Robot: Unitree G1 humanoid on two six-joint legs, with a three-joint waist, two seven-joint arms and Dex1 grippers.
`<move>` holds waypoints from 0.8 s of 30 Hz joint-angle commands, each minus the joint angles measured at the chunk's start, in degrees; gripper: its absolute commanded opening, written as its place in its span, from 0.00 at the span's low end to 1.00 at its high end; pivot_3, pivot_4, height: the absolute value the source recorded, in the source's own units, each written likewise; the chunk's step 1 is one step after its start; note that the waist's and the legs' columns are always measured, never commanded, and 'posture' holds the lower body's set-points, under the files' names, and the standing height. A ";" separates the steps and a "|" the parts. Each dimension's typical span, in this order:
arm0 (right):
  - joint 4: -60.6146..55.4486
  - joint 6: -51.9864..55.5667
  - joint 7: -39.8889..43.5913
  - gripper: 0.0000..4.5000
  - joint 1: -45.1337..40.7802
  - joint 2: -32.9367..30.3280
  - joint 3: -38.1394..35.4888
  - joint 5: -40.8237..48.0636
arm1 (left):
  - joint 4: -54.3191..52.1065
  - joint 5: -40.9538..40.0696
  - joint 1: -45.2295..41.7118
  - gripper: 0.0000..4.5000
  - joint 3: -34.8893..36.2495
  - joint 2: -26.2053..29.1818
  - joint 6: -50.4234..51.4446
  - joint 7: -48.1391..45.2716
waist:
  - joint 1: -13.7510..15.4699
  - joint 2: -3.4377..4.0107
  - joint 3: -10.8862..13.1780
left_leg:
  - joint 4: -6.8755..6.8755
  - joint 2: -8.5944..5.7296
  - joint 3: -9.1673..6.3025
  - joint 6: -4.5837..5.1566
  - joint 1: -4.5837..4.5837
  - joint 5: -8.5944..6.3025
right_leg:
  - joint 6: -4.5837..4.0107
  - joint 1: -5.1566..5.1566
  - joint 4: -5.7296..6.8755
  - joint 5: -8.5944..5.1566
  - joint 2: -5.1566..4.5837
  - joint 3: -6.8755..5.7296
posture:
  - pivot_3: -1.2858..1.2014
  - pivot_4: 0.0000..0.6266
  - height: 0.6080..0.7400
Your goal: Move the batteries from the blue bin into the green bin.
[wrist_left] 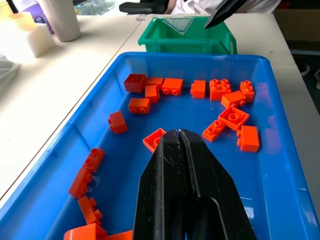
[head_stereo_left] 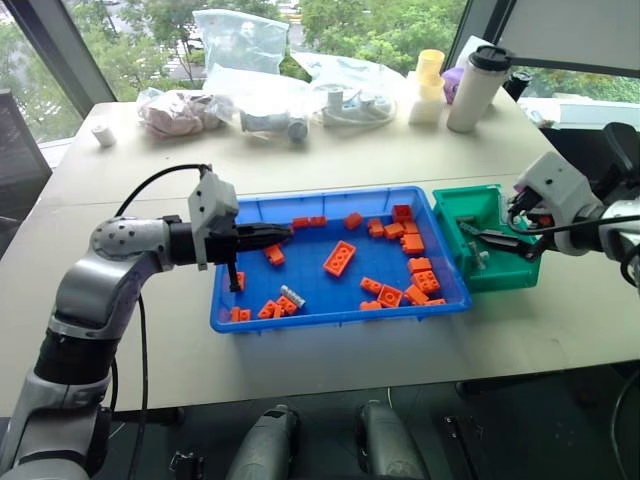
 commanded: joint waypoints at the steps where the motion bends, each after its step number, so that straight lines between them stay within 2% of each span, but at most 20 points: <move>1: -4.04 2.46 -0.17 0.99 -7.07 3.36 0.12 4.95 | -0.78 -0.03 -1.09 0.00 0.72 0.33 -0.87 -0.35 | -0.15 0.00 0.00 | 0.00 0.02 0.00 0.00 0.00 0.00 | 0.00 -0.01 0.00 0.00 0.00 0.01 | 0.52 0.24 1.00; 5: -6.88 6.64 -1.10 0.99 -13.09 14.06 8.69 9.48 | -0.93 0.05 -1.37 0.00 0.49 0.15 -0.67 -0.24 | -0.31 -0.03 -0.02 | -0.04 0.08 -0.04 -0.01 0.03 0.01 | 0.00 0.00 0.00 0.00 0.01 0.01 | 0.52 0.24 1.00; 9: -6.57 6.14 -2.46 0.99 -13.86 20.46 16.31 9.53 | -1.21 0.04 -1.52 0.00 0.63 0.22 -0.39 -0.08 | 0.34 -0.03 -0.02 | 0.02 -0.01 -0.12 -0.08 -0.08 0.04 | 0.00 -0.05 0.00 0.00 -0.03 -0.05 | 0.52 0.24 1.00; 14: 1.36 3.37 -3.77 0.99 -15.41 28.99 25.04 8.02 | -2.58 -0.28 -0.55 0.00 1.60 1.00 0.37 0.45 | 0.11 -0.10 -0.04 | 0.19 -0.10 -0.16 -0.23 -0.14 0.13 | 0.00 -0.02 0.00 0.00 -0.07 -0.10 | 0.52 0.24 1.00; 18: 7.64 1.23 -4.36 0.99 -17.03 33.96 29.28 6.45 | -3.68 -0.52 0.30 0.00 2.24 1.39 0.92 1.10 | -0.24 -0.10 -0.04 | 0.12 -0.06 -0.16 -0.29 -0.13 0.17 | 0.00 -0.13 0.08 0.00 -0.02 -0.09 | 0.52 0.24 1.00; 24: 10.75 -0.42 -4.13 0.99 -17.76 37.55 32.47 5.10 | -5.04 -0.86 1.47 0.00 2.91 1.81 1.54 1.94 | -0.29 -0.09 -0.04 | 0.06 -0.06 -0.17 -0.38 -0.13 0.22 | 0.00 -0.15 0.09 0.00 0.00 -0.09 | 0.52 0.24 1.00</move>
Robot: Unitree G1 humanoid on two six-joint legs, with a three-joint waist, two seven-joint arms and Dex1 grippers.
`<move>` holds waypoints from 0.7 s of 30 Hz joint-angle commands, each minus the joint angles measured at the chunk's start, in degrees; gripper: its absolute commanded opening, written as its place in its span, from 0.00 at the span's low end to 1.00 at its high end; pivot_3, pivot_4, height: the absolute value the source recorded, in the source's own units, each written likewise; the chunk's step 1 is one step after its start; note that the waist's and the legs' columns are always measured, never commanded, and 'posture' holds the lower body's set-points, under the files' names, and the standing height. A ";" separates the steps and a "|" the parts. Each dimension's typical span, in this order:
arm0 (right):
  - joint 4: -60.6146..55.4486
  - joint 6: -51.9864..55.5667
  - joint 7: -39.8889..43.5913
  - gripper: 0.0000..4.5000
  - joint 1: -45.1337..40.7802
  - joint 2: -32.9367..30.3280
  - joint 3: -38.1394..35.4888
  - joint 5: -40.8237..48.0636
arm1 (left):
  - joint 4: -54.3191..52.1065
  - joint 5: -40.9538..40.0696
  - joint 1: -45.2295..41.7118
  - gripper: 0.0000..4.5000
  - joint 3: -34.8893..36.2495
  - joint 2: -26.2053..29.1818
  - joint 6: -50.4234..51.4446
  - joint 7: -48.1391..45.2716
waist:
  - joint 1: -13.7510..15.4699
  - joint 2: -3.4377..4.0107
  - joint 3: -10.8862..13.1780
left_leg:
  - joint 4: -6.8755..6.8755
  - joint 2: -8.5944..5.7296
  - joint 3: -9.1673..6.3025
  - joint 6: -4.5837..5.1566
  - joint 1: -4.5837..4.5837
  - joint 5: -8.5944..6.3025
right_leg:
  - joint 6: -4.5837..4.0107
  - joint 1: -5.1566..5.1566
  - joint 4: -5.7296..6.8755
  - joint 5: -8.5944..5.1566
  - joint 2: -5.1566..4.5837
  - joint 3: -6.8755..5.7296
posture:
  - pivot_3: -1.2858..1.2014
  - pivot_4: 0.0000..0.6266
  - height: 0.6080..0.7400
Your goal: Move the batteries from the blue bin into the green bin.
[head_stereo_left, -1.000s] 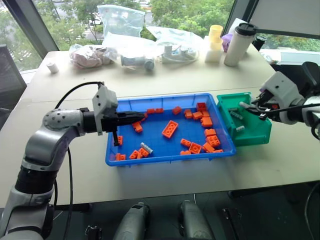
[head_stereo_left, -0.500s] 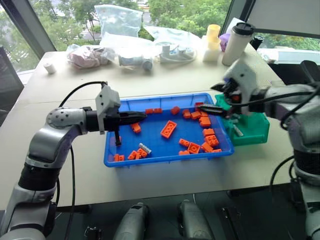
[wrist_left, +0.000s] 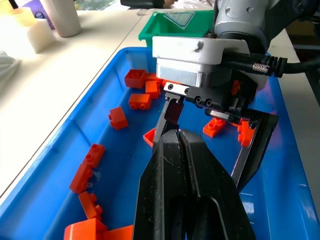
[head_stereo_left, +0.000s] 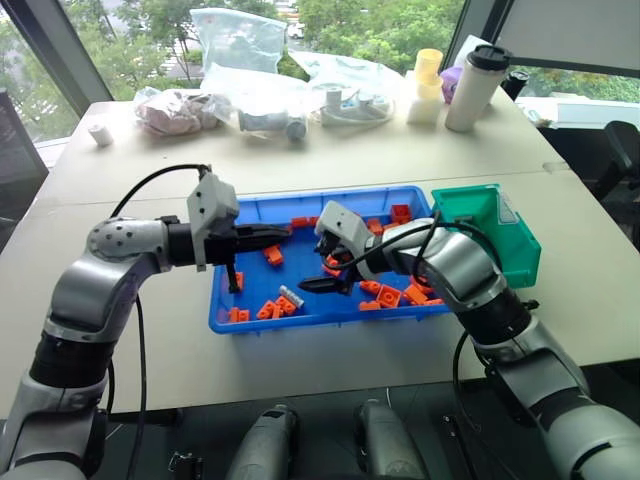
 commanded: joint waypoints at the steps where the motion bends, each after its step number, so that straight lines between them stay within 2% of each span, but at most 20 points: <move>1: 0.13 -1.42 -0.03 0.99 -2.03 1.34 0.43 -0.93 | -2.49 -1.17 0.17 0.00 2.49 0.81 0.11 0.64 | 0.05 0.00 0.00 | 0.00 0.00 0.00 0.00 0.00 0.00 | 0.00 0.00 0.00 0.00 0.00 0.00 | 0.52 0.24 1.00; 12: 0.73 -5.05 0.18 0.99 -0.84 1.09 6.44 -6.48 | -3.08 -1.38 0.58 0.00 2.69 0.48 0.44 1.54 | -0.04 0.00 0.00 | -0.03 0.00 -0.02 0.00 0.01 0.00 | 0.00 -0.01 0.00 0.00 0.02 -0.01 | 0.52 0.24 1.00; 17: 2.90 -10.58 -0.53 0.99 -0.85 0.27 10.40 -12.29 | -2.84 -1.34 0.44 0.00 2.43 0.20 0.20 1.84 | -0.04 0.00 -0.01 | -0.02 0.00 -0.01 -0.01 0.01 0.00 | 0.00 -0.01 0.00 0.00 0.02 -0.01 | 0.52 0.24 1.00; 21: 4.69 -13.02 -0.51 0.99 -0.92 0.90 9.95 -14.30 | -2.34 -1.21 0.67 0.00 2.56 0.28 -0.27 1.68 | -0.01 0.00 -0.01 | -0.02 0.00 -0.01 -0.02 0.04 0.01 | 0.00 0.01 0.01 0.00 0.04 -0.01 | 0.52 0.24 1.00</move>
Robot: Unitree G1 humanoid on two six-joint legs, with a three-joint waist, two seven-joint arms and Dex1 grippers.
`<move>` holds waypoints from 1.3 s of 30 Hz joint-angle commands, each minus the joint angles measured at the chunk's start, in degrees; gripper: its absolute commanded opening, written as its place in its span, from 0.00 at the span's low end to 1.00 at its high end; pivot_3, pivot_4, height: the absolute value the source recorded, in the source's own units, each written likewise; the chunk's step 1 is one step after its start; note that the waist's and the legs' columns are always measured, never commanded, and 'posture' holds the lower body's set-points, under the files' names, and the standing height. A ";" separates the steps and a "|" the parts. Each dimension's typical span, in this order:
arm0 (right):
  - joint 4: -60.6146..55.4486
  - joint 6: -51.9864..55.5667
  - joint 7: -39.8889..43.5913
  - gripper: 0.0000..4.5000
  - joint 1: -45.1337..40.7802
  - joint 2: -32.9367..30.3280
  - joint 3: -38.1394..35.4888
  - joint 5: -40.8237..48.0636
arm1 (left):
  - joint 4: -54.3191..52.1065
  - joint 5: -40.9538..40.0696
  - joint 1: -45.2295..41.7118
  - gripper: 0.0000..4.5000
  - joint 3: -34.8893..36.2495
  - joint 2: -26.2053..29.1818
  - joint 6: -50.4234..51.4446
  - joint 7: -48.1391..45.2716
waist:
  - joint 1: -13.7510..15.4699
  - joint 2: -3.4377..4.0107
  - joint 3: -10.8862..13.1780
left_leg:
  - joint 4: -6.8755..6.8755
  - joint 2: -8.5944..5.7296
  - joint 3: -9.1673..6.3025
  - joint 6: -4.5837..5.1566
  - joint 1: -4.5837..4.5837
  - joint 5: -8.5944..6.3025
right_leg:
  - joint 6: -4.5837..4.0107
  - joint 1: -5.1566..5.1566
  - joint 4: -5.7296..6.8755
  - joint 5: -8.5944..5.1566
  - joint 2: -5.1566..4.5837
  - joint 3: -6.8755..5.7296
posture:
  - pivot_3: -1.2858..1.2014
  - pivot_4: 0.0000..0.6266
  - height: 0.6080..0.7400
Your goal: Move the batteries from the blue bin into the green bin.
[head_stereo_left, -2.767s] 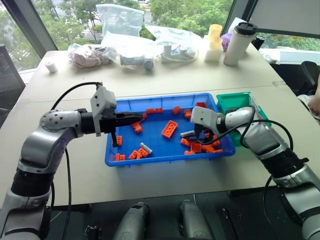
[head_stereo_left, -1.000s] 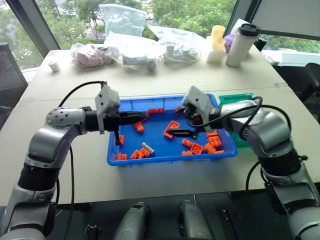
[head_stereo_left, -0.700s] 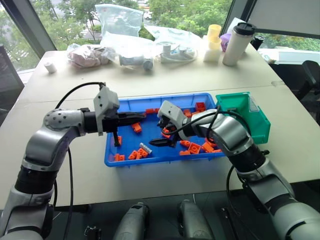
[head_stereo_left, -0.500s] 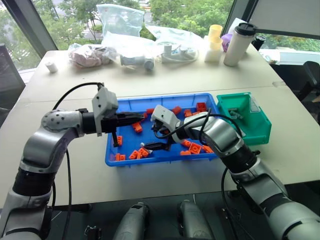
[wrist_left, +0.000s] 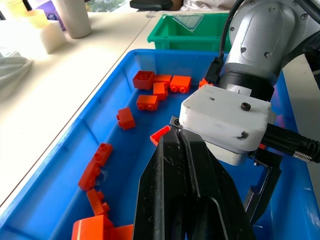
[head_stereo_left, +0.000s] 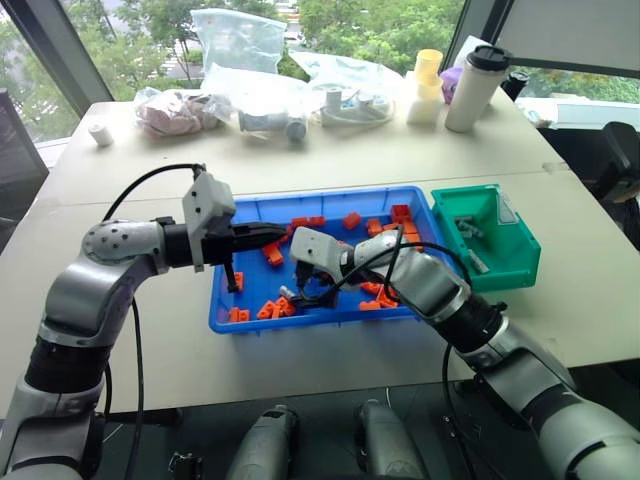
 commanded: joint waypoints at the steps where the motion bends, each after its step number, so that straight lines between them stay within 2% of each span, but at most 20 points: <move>1: 1.11 -1.44 0.09 0.99 -0.31 0.53 -0.60 -1.59 | -1.11 -0.52 0.17 0.00 1.44 0.22 -1.19 -0.17 | 0.02 0.00 -0.01 | 0.00 -0.01 0.01 0.00 0.00 0.00 | 0.00 -0.01 0.00 0.00 -0.01 0.01 | 0.52 0.24 1.00; 3: 1.28 -1.90 0.44 0.99 -0.30 0.67 -0.72 -2.11 | -1.09 -0.50 0.34 0.00 1.49 0.24 -1.34 -0.20 | 0.01 -0.02 -0.01 | -0.01 0.01 0.00 0.00 0.02 0.00 | 0.00 0.01 0.00 0.00 0.01 0.01 | 0.52 0.24 1.00; 6: 1.30 -3.71 0.81 0.80 -0.03 0.14 0.15 -3.75 | -1.10 -0.48 0.48 0.00 1.58 0.21 -1.53 -0.09 | 0.01 -0.02 -0.01 | -0.01 0.01 0.01 0.00 0.02 0.00 | 0.00 0.01 0.00 0.00 0.01 0.01 | 0.52 0.24 1.00; 11: -0.75 -6.98 2.58 0.20 1.27 -0.38 -0.19 -4.82 | -1.50 -0.59 0.66 0.00 1.47 0.19 -1.65 0.18 | 0.06 -0.02 -0.01 | -0.01 0.00 0.01 0.00 0.02 0.00 | 0.00 0.01 -0.01 0.00 0.01 0.01 | 0.52 0.24 1.00; 13: -0.97 -7.04 3.15 0.00 1.46 -0.13 -0.40 -5.03 | -1.61 -0.62 0.65 0.00 1.41 0.14 -1.67 0.24 | 0.03 -0.02 -0.01 | -0.01 0.00 0.01 0.00 0.02 0.00 | 0.00 0.01 0.00 0.00 0.01 0.01 | 0.52 0.24 1.00; 20: 0.55 -7.09 4.28 0.00 0.58 0.24 -1.36 -5.95 | -0.50 -0.30 -0.11 0.00 1.00 -0.09 -2.16 -0.14 | 0.03 -0.02 -0.01 | -0.02 0.01 0.00 -0.01 0.02 0.00 | 0.00 0.01 0.00 0.00 0.02 0.01 | 0.52 0.24 1.00; 23: 0.02 -5.55 5.88 0.22 0.19 0.68 -3.16 -4.09 | 0.03 -0.17 -0.22 0.00 1.02 -0.02 -2.47 -0.39 | 0.03 -0.02 -0.01 | -0.02 0.01 0.00 -0.01 0.02 0.01 | 0.00 0.01 0.00 0.00 0.02 0.01 | 0.52 0.24 1.00; 25: 0.41 -5.80 5.88 0.45 -0.52 0.99 -3.41 -4.60 | 0.35 -0.09 -0.26 0.00 1.08 0.08 -2.69 -0.56 | 0.04 -0.02 -0.01 | -0.02 0.01 0.00 -0.01 0.02 0.00 | 0.00 0.01 -0.01 0.00 0.02 0.01 | 0.52 0.24 1.00; 27: 1.52 -6.47 6.73 0.63 -1.93 1.23 -3.27 -4.88 | 0.66 -0.01 -0.31 0.00 1.14 0.20 -2.94 -0.73 | 0.03 -0.02 -0.01 | -0.02 0.01 0.00 -0.01 0.02 0.01 | 0.00 0.01 0.00 0.00 0.02 0.01 | 0.52 0.24 1.00; 39: 13.79 -17.95 11.98 0.63 -6.29 6.26 -1.08 -6.56 | 0.77 0.08 0.74 0.00 2.84 1.76 -3.45 -0.86 | -0.11 -0.01 -0.01 | -0.05 0.02 -0.01 -0.03 0.02 0.02 | 0.00 -0.02 0.00 0.00 0.03 0.01 | 0.52 0.24 1.00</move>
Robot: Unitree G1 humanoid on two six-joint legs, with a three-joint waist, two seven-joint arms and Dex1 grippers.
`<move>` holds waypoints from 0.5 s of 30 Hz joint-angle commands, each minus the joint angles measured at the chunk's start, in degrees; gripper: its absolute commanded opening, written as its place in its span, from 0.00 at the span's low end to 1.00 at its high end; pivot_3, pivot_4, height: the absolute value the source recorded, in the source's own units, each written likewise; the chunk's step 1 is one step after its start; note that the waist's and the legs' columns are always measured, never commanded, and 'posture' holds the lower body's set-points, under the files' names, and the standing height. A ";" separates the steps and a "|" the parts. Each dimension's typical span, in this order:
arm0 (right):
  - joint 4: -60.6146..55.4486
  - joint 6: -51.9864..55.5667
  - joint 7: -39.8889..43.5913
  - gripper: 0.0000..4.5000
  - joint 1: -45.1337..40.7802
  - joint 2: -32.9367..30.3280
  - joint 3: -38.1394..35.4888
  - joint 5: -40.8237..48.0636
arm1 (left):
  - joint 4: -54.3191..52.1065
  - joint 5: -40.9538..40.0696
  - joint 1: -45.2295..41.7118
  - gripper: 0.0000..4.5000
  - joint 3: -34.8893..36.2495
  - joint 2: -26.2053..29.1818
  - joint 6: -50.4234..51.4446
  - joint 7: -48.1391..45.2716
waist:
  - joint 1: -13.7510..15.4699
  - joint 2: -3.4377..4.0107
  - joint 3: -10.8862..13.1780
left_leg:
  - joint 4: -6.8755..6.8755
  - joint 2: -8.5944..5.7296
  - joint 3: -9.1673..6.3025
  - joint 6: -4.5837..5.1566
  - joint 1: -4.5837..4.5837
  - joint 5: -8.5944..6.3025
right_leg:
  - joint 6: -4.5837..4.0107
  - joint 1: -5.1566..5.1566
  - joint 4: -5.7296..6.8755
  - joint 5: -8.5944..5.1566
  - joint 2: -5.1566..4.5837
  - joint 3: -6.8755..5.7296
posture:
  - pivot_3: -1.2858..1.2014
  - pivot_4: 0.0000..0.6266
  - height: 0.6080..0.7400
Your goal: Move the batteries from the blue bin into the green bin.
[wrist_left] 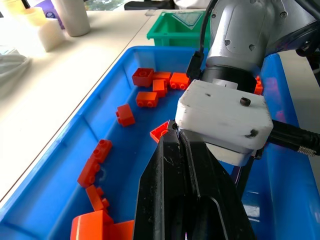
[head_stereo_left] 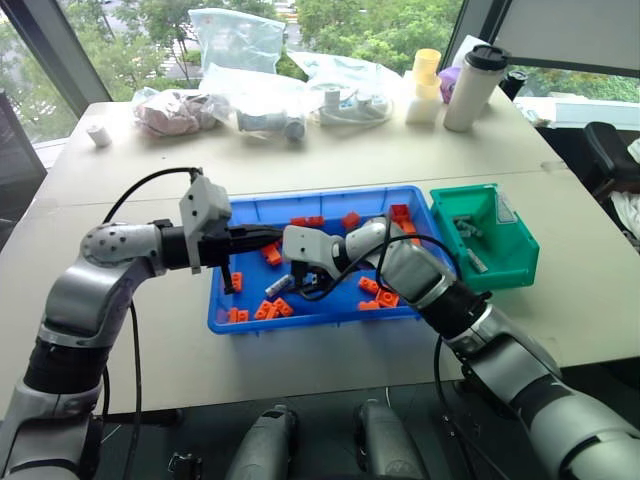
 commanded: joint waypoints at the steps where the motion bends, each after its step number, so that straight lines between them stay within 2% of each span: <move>1: 3.35 -3.69 1.82 0.63 -2.19 1.97 0.35 -0.90 | -1.60 -0.34 -0.08 0.00 3.02 1.28 -0.95 0.37 | 0.00 0.00 0.00 | 0.00 0.00 0.00 0.00 0.00 0.00 | 0.00 0.00 0.00 0.00 0.00 0.00 | 0.52 0.24 1.00; 6: 9.37 -7.35 4.27 0.63 -3.07 4.38 0.77 -2.14 | -2.84 -0.66 0.99 0.00 4.17 1.90 -0.43 1.32 | -0.04 0.01 0.00 | -0.01 0.00 -0.01 -0.01 0.00 0.01 | 0.00 0.00 0.00 0.00 0.01 0.00 | 0.52 0.24 1.00; 9: 10.57 -8.81 5.63 0.45 -2.79 4.70 1.38 -3.22 | -3.55 -0.81 1.36 0.00 4.47 1.96 -0.10 1.75 | -0.03 0.01 0.00 | -0.01 0.00 -0.01 -0.02 0.01 0.01 | 0.00 0.01 0.00 0.00 0.01 0.00 | 0.52 0.24 1.00; 13: 10.26 -8.22 5.15 0.02 -2.37 4.90 0.27 -4.09 | -4.13 -0.96 1.69 0.00 4.62 2.02 0.17 2.15 | -0.01 0.01 0.00 | -0.01 0.00 -0.02 -0.03 0.02 0.01 | 0.00 0.01 0.01 0.00 0.01 0.00 | 0.52 0.24 1.00; 15: 7.14 -6.06 4.19 0.01 -2.25 3.71 -1.56 -4.07 | -4.13 -0.96 1.56 0.00 4.39 1.92 0.25 2.31 | 0.03 0.01 0.00 | -0.01 0.00 -0.03 -0.04 0.02 0.02 | 0.00 0.01 0.02 0.00 0.01 0.00 | 0.52 0.24 1.00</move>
